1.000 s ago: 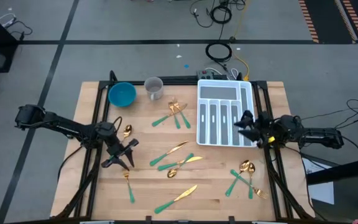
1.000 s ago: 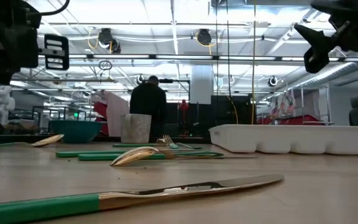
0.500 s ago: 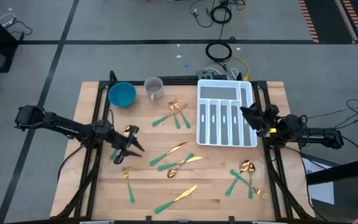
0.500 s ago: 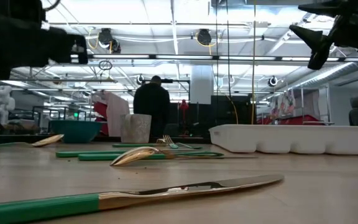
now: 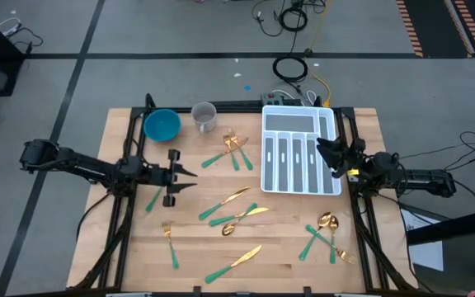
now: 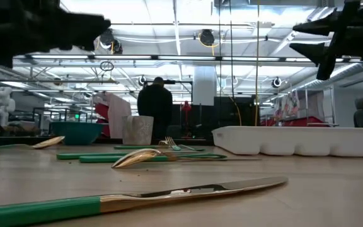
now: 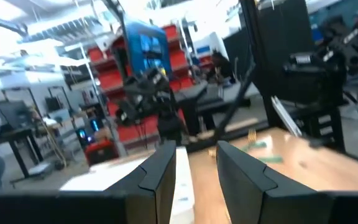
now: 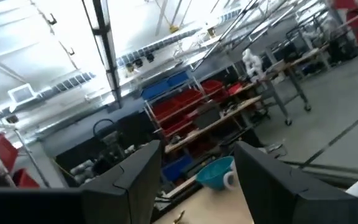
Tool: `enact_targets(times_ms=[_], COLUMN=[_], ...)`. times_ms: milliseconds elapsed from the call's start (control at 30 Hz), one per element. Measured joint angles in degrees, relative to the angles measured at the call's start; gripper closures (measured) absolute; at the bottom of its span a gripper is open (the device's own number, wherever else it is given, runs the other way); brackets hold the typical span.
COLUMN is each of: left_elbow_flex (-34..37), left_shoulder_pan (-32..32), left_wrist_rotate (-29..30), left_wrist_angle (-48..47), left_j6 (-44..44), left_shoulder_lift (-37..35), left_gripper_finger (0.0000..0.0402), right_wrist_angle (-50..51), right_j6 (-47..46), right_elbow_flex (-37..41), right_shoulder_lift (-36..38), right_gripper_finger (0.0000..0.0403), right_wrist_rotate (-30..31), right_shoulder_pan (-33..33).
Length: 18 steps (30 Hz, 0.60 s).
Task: Sort silverware
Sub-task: Put the green spoon into the white cutlery tray
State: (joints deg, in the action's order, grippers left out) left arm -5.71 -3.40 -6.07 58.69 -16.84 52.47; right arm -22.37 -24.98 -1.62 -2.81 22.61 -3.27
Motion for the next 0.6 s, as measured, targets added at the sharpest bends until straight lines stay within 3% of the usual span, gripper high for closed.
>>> enact_targets(times_ms=[400,600], left_elbow_flex=[-10.73,-12.24], left_shoulder_pan=[-0.19,-0.66], left_wrist_rotate=[-1.04,-1.91], left_wrist_angle=[0.36,0.51], left_j6=[-0.02,0.6], left_shoulder_lift=[0.02,0.0], left_gripper_finger=[0.0278,0.0278], right_wrist_angle=[0.1,0.11], right_j6=[7.6,4.77], right_elbow_flex=[-8.73,-10.11], right_shoulder_lift=[0.02,0.02], right_gripper_finger=[0.0206,0.0206], right_wrist_rotate=[-1.2,-2.95], right_shoulder_pan=[0.0,0.0])
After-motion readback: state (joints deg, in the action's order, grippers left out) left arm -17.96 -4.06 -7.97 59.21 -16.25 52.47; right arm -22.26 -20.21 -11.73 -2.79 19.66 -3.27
